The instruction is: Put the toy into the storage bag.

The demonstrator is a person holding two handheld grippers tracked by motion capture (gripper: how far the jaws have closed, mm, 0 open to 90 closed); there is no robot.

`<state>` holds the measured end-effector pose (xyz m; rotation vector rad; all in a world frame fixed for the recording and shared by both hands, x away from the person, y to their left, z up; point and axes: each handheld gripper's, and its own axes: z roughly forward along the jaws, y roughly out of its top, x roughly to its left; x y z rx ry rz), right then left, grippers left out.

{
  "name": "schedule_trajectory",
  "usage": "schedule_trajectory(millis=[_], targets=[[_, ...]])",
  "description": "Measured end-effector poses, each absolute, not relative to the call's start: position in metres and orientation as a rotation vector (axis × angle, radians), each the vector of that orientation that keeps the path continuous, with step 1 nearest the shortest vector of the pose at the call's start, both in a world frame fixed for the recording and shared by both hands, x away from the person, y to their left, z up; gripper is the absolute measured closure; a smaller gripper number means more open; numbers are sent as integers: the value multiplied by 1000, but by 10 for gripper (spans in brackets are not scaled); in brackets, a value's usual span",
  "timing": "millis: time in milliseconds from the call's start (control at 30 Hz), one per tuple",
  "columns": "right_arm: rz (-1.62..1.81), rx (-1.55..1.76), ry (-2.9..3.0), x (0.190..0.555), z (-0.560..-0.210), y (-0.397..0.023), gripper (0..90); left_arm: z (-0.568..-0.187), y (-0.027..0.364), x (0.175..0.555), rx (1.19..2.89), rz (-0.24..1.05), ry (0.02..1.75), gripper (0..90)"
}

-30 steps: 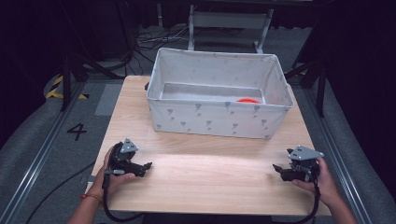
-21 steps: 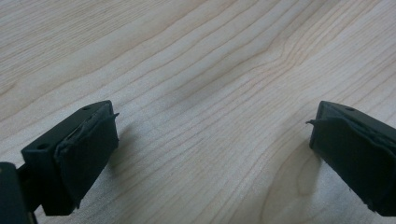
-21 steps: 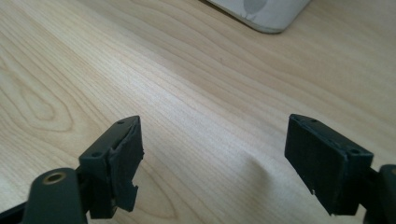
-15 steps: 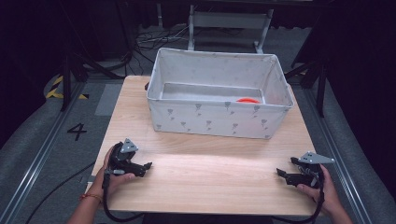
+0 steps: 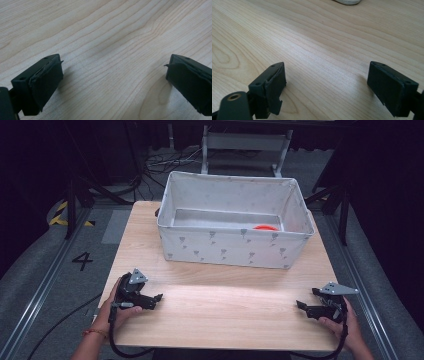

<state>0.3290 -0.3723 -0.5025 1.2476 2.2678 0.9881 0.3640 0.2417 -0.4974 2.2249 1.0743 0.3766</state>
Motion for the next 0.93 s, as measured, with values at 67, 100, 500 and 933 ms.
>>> schedule_trajectory(millis=[67, 100, 500, 933], targets=[[988, 1247, 2268, 329, -503, -372, 155, -498, 241, 364, 2222, 375, 1078, 5], [990, 1248, 2269, 329, -502, -372, 156, -498, 241, 364, 2222, 369, 1081, 4], [988, 1247, 2268, 329, -503, -372, 156, -497, 241, 366, 2227, 379, 1074, 5], [988, 1248, 2268, 329, -503, -372, 155, -497, 241, 366, 2226, 380, 1078, 4]])
